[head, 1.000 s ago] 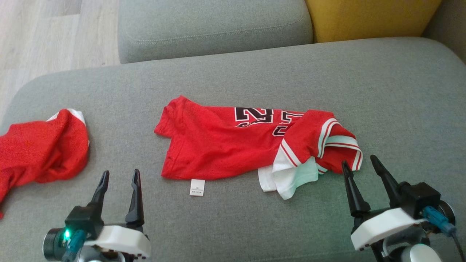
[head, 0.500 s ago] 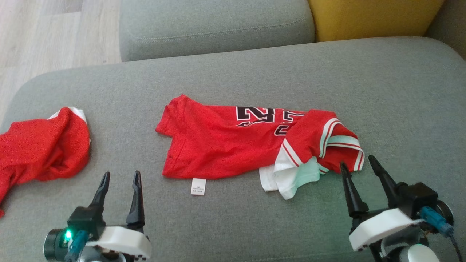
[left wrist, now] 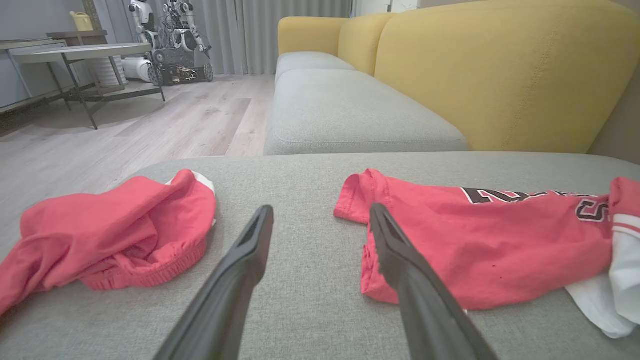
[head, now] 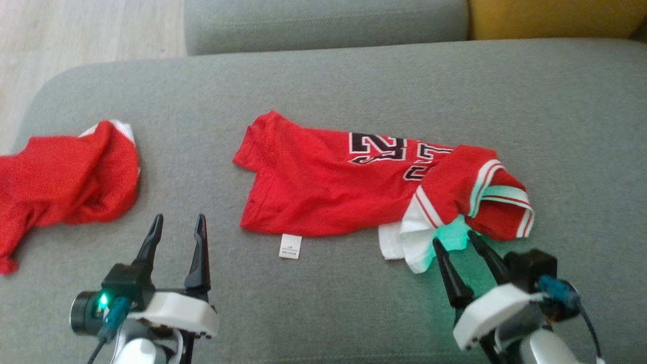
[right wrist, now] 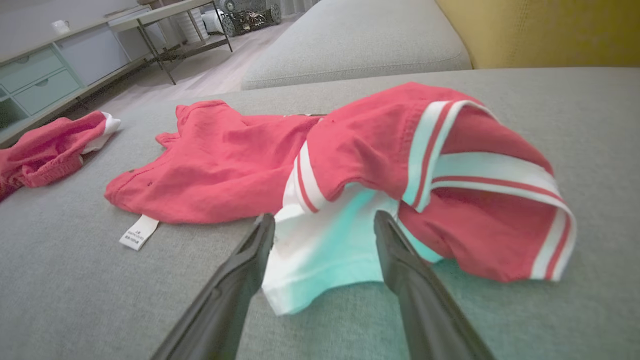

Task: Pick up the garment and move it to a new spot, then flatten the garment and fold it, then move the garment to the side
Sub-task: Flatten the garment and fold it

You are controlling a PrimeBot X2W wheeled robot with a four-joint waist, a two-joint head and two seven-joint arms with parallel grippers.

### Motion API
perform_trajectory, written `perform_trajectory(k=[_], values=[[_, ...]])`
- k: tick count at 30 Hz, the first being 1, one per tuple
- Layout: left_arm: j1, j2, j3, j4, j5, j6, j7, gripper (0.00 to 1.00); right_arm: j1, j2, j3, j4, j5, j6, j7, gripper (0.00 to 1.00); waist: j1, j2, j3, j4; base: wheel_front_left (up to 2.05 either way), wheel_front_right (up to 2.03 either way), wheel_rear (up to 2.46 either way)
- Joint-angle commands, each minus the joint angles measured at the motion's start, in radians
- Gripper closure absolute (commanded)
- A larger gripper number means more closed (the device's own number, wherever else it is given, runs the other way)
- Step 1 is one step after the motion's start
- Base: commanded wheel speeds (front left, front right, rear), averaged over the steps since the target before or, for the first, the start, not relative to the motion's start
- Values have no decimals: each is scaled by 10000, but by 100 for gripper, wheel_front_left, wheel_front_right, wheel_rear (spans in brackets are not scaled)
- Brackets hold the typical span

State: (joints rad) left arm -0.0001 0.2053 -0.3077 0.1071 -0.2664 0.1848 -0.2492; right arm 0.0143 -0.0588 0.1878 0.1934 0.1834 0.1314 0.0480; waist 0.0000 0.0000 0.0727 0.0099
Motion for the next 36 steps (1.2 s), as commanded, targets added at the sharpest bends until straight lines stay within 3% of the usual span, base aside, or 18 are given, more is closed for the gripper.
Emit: perform_trajectory(k=[1, 8, 9, 10, 14, 19, 27, 36], values=[[-478, 54, 367, -248, 64, -6, -103, 0, -504, 15, 240, -247, 98, -7, -130, 0, 0, 0, 100, 103, 0, 0, 0], [-775, -18, 390, -159, 127, -51, -118, 0, -1560, 72, 463, 1030, 894, -7, -415, 0, 0, 0, 464, 190, 0, 0, 0], [-815, -24, 392, -144, 138, -63, -119, 0, -1688, 74, 475, 1188, 1029, -7, -392, 69, 0, 0, 500, 190, 0, 0, 0], [-853, -31, 392, -134, 146, -79, -120, 0, -1816, 76, 476, 1305, 1130, -7, -398, 100, 0, 0, 535, 187, 0, 0, 0], [-990, -81, 393, -126, 204, -122, -123, 0, -2139, 79, 303, 1427, 1287, -7, -583, 100, 0, 0, 638, 161, 0, 0, 0], [-1080, -142, 478, -168, 264, -155, -124, 0, -2299, -78, -331, 726, 1386, -7, -691, 100, 0, 0, 742, 61, 0, 0, 0], [-1312, -295, 513, -238, 400, -279, -125, 0, -3052, -448, -1500, -425, 2140, -7, 43, 100, 0, 0, 1105, 82, 0, 0, 0], [-2002, -644, 341, -217, 652, -569, -125, 0, -5001, -1229, -2595, 868, 2688, -7, 578, 100, 0, 0, 1988, 721, 0, 0, 0]])
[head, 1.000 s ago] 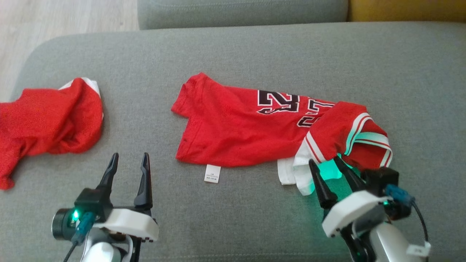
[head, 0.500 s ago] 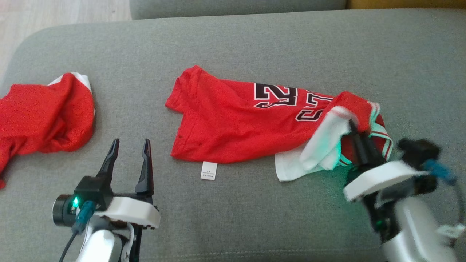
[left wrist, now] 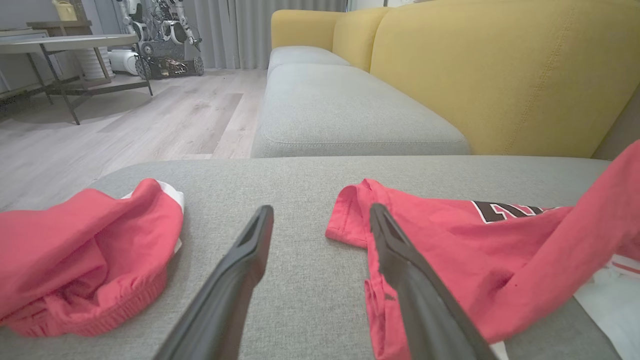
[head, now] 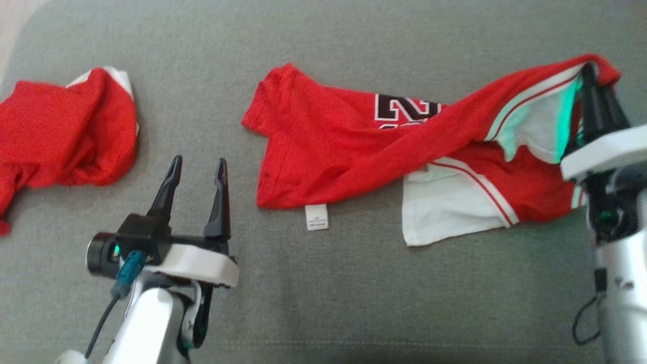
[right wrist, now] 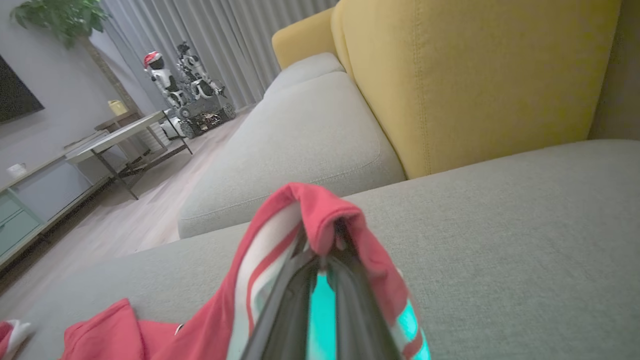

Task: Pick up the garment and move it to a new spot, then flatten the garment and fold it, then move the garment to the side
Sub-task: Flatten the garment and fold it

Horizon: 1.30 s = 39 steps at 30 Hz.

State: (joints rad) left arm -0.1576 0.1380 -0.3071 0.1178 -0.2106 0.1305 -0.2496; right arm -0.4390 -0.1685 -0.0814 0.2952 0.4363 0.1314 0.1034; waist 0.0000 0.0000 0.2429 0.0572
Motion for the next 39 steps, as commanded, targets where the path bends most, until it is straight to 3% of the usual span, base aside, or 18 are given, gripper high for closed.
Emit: perform_trajectory(k=[1, 9, 10, 11, 12, 19, 27, 39], values=[[-506, -19, 319, -318, 121, -60, -121, 0, -694, -218, 68, 139, 205, -7, 67, 100, 0, 0, 389, 325, 0, 0, 0], [-848, -281, 326, -257, 297, -221, -122, 0, -1910, -628, 169, 2337, 709, -7, -172, 100, 0, 0, 779, 572, 0, 0, 0], [-870, -309, 337, -243, 316, -239, -122, 0, -1997, -687, 212, 2604, 725, -7, -270, 71, 0, 0, 795, 578, 0, 0, 0], [-884, -333, 354, -229, 334, -255, -122, 0, -2068, -715, 260, 2833, 768, -7, -377, 7, 0, 0, 804, 571, 0, 0, 0], [-894, -353, 376, -215, 351, -268, -122, 0, -2119, -730, 326, 3013, 825, -7, -499, 0, 0, 0, 807, 554, 0, 0, 0], [-763, -400, 609, -102, 453, -357, -122, 0, -1795, -853, 1210, 3366, 1132, -7, -1333, 0, 0, 0, 554, 207, 0, 0, 0], [-294, -228, 992, -18, 550, -372, -122, 0, -380, -1108, 1929, 1540, -189, -7, -2957, 0, 0, 0, -59, -462, 0, 0, 0], [439, -45, 1211, 43, 582, -316, -122, 0, 2491, -270, 1468, -1585, -2319, -7, -2255, 0, 0, 0, -846, -993, 0, 0, 0]])
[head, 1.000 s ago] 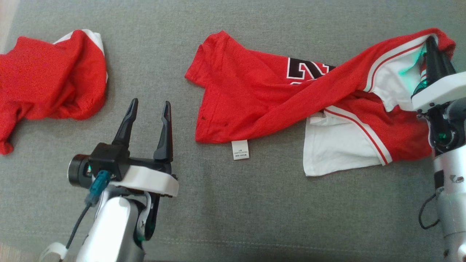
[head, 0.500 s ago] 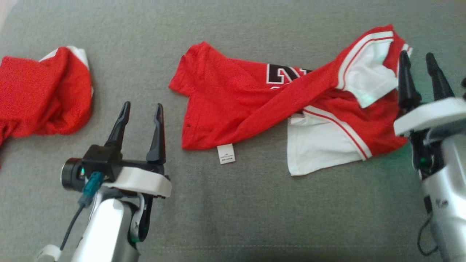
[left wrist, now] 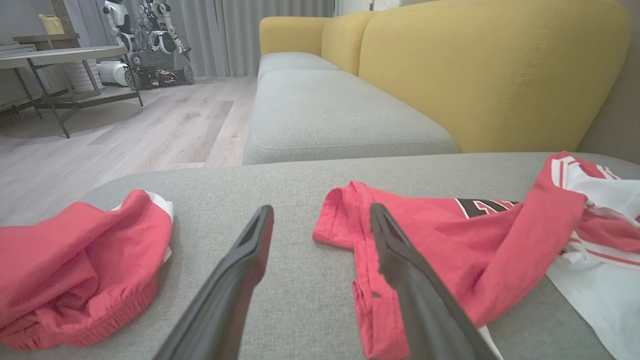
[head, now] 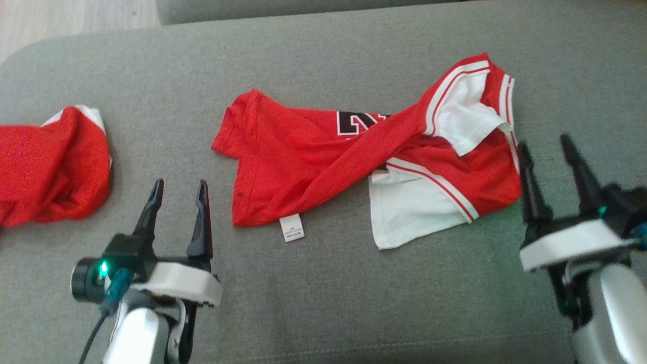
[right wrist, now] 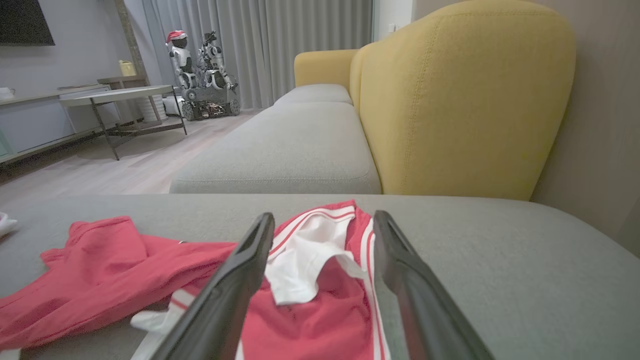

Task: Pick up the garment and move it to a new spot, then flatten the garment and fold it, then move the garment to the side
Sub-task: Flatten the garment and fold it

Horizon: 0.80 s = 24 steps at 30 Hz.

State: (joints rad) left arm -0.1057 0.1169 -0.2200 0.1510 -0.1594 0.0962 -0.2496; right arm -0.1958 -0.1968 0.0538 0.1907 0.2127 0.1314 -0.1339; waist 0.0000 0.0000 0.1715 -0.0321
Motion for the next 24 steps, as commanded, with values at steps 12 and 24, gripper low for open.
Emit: perform_trajectory(k=[12, 24], values=[[434, 223, 298, -194, 8, 71, -122, 0, 1522, 532, -179, -2106, -449, -7, 1051, 0, 0, 0, -496, -233, 0, 0, 0], [330, 215, 150, -53, -65, 114, -58, 0, 1655, 711, -217, -2413, -458, -7, 1283, 0, 0, 0, -495, -168, 0, 0, 0]])
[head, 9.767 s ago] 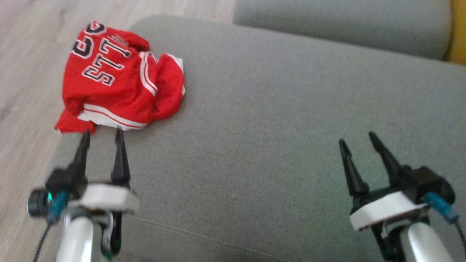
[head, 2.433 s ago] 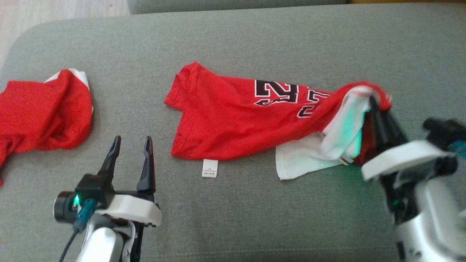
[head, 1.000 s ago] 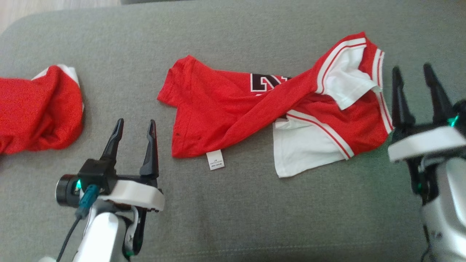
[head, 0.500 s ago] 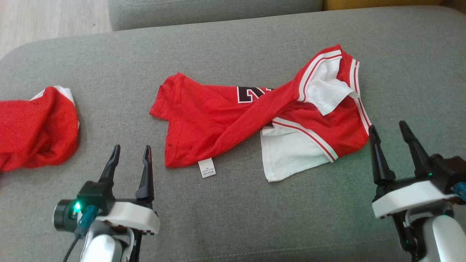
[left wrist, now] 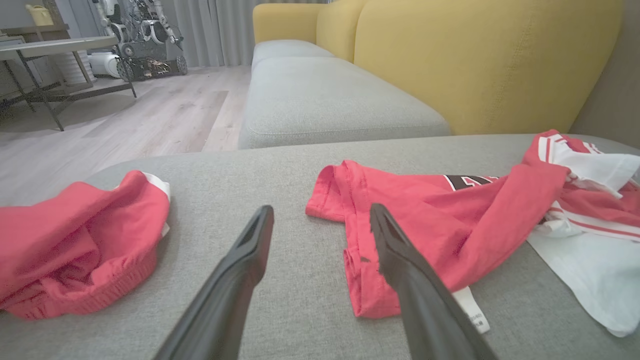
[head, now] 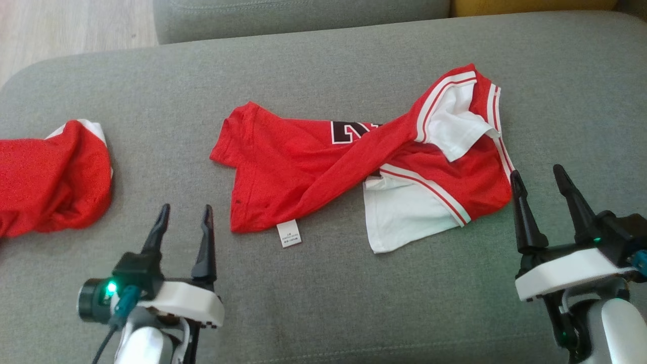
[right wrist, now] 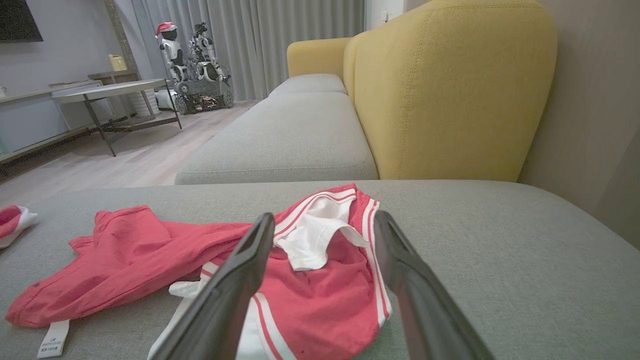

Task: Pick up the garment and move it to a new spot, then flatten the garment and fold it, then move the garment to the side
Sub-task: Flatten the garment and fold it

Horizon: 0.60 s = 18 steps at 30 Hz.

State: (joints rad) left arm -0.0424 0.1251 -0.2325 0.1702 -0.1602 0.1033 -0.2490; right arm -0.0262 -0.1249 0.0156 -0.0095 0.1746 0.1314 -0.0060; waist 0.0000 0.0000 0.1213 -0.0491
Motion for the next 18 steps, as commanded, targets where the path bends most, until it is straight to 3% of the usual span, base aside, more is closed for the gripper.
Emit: perform_trajectory(k=[1, 6, 18], values=[[-372, 133, 237, -208, -34, 42, -36, 0, -49, -3, 173, -419, -77, -7, 14, 0, 0, 0, 33, 11, 0, 0, 0], [-899, 71, -10, 324, -32, -101, 356, 0, -149, 32, 273, -402, -45, -7, 35, 0, 0, 0, 255, 53, 0, 0, 0], [-2136, -332, -457, 3167, -600, -727, 881, 0, -512, 68, 568, -48, 100, -7, -8, 0, 0, 0, 793, -164, 0, 0, 0]])
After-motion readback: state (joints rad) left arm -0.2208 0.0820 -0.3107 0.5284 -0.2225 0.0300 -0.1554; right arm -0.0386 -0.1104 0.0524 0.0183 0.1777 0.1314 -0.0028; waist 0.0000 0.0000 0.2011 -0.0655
